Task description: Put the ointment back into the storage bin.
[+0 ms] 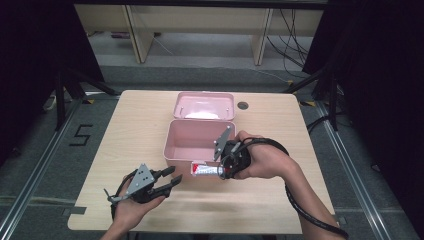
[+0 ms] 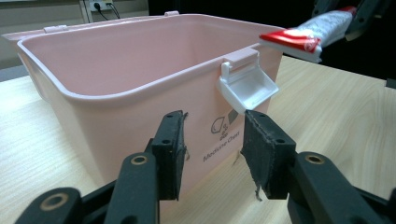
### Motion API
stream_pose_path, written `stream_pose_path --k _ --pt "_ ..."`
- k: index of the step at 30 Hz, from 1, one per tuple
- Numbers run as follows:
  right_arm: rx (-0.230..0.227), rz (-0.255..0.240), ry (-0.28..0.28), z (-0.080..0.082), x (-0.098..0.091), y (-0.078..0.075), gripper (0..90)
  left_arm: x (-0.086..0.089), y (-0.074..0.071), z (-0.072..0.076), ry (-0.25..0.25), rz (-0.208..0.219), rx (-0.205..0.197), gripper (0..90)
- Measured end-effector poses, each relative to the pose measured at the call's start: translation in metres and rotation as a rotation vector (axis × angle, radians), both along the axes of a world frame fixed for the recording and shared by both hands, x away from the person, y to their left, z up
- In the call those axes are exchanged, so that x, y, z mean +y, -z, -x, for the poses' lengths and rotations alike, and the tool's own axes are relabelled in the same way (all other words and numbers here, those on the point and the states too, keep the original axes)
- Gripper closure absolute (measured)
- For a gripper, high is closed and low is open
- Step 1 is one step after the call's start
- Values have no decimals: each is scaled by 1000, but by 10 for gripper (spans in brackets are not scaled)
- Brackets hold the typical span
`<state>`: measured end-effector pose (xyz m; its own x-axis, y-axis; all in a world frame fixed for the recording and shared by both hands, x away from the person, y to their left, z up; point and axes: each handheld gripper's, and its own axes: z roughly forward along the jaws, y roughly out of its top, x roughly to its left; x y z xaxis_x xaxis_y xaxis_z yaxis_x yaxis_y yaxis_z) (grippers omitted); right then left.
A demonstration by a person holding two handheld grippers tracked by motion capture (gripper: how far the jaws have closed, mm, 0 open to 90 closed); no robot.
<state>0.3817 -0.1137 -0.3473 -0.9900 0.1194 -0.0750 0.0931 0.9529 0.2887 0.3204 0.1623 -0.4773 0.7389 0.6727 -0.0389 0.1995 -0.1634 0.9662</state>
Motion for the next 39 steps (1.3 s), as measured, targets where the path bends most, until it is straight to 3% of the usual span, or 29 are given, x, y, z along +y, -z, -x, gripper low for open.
stream_pose_path --k 4,5,6,9,11,12,17,18,20,21,32,39 --pt "-12 -11 -8 -4 -1 -2 714 0 0 0 0 -2 0 583" --pt "-11 1 17 -3 -1 -4 714 0 0 0 0 1 0 583" --pt "-19 -15 -10 -6 -1 -3 714 0 0 0 1 1 -1 583" --pt "-9 -11 34 -7 -1 -5 714 0 0 0 0 1 0 583" --pt "-22 -27 -1 -11 -2 -5 714 0 0 1 1 3 1 582" --pt "-8 -25 39 -10 -3 -6 714 0 0 1 1 3 1 582" --pt "-25 -36 10 -19 -4 -6 714 0 0 1 -1 3 3 582" --pt "-15 -31 47 -18 -4 -7 714 0 0 1 -1 0 1 582" --pt "-18 -35 58 -19 -4 -9 714 0 0 1 1 0 1 582" --pt "-27 -41 37 -22 -4 -9 714 0 -1 1 2 -1 1 583" --pt "-32 -51 96 -33 3 -13 714 1 -1 0 1 4 -4 582" --pt "-34 -54 96 -40 6 -11 714 2 -2 1 1 0 -2 582"
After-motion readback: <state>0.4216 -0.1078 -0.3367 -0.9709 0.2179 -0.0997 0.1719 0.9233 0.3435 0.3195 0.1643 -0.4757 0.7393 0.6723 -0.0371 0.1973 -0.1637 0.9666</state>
